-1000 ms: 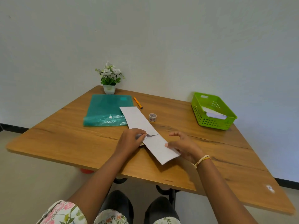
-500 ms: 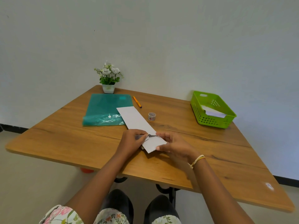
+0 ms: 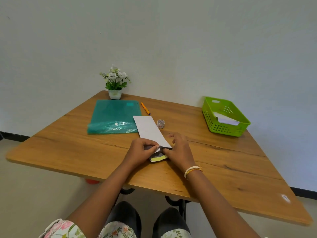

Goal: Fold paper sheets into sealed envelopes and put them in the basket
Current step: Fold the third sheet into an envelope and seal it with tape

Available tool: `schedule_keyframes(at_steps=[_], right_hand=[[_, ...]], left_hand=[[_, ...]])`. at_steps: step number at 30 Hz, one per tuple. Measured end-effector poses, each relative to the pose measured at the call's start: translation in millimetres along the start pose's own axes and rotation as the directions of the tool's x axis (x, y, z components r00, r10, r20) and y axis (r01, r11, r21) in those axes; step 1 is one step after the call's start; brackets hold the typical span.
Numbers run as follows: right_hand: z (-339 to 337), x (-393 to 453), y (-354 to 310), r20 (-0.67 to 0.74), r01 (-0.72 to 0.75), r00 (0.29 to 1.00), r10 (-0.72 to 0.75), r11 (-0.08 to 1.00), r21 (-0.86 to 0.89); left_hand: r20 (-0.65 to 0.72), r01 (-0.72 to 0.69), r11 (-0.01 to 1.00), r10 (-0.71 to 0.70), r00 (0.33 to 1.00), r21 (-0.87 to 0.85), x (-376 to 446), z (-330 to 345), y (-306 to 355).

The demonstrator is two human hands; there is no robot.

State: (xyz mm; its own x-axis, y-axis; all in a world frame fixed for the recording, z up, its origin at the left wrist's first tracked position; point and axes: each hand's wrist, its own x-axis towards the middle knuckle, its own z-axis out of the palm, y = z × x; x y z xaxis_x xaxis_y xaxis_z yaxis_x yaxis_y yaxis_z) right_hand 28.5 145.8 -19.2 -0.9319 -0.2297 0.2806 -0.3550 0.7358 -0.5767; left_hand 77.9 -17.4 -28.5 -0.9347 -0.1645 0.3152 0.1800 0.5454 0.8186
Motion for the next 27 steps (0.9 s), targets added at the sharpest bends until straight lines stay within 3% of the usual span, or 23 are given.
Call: schedule_keyframes(at_steps=[5,9,11,15,20,23,27], right_hand=[[5.9,6.0,-0.4,0.035,-0.027,0.999,0.020,0.979,0.200],[-0.5,6.5,4.4,0.221,-0.168,0.973,0.069,0.868,0.467],[-5.9,3.8,9.5,0.239,-0.147,0.971,0.026,0.850,0.505],[-11.5,-4.2,18.6,0.307,-0.011,0.946,-0.102,0.939,0.345],[-18.0,-6.4,28.7,0.344,0.110,0.926,-0.153,0.984,0.140],[-20.3,-7.0,36.7,0.259,0.158,0.954,-0.153,0.987,0.000],[-25.9,-9.4,42.9,0.250,0.206,0.947,-0.202,0.979,0.010]], left_hand=[[0.008,-0.017,1.000,0.017,1.000,-0.004,-0.2,-0.1,-0.6],[0.065,-0.047,0.996,0.042,0.997,0.077,-2.7,1.8,-1.3],[0.110,-0.108,0.984,0.092,0.990,0.145,-5.6,3.4,0.6],[0.169,-0.260,0.924,0.219,0.961,0.280,-10.9,6.2,5.3],[0.232,-0.193,0.925,0.119,0.966,0.329,-11.0,5.2,3.6],[0.287,-0.258,0.855,0.135,0.948,0.449,-8.1,7.7,2.2],[0.290,-0.264,0.839,0.134,0.948,0.475,-4.4,10.1,-0.9]])
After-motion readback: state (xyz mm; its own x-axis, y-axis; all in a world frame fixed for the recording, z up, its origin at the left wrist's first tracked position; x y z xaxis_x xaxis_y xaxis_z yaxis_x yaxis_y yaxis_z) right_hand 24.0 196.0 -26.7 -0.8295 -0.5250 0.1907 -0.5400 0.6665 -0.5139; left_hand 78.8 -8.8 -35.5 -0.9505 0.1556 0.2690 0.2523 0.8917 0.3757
